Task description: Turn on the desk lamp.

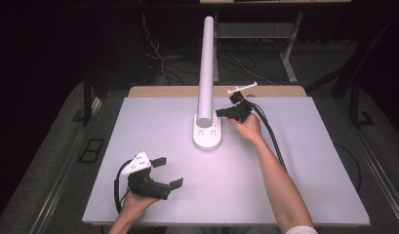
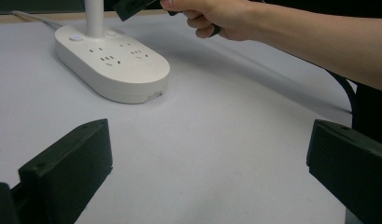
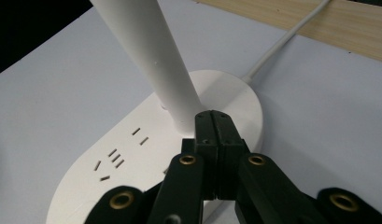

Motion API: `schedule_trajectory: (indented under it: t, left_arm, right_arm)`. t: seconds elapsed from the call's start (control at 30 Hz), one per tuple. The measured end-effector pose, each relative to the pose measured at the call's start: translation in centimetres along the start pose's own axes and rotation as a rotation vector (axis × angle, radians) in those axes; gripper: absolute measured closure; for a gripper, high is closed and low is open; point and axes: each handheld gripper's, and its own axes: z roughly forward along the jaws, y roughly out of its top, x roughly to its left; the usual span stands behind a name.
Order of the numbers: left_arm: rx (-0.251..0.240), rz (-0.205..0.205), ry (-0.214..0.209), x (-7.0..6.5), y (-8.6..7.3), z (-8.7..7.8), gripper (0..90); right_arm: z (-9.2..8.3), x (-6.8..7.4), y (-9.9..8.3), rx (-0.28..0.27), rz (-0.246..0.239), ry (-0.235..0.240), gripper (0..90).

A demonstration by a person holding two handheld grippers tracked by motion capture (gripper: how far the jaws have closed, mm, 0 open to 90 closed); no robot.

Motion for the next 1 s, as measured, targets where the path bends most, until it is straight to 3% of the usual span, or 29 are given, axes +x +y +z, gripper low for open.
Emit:
schedule_trajectory:
  t: [0.5, 0.87, 1.0]
  left_arm:
    - [0.004, 0.002, -0.003, 0.0, 0.0, 0.1, 0.0]
    - [0.005, 0.002, -0.004, -0.1, 0.0, 0.2, 0.0]
    - [0.004, -0.002, -0.006, -0.1, 0.0, 0.3, 0.0]
  right_arm:
    - [-3.1, 0.0, -1.1, -0.018, -0.021, -0.001, 89.8]
    - [-6.5, 0.5, -2.4, -0.034, -0.042, 0.005, 89.7]
    - [-8.0, 1.0, -2.9, -0.044, -0.047, 0.009, 85.7]
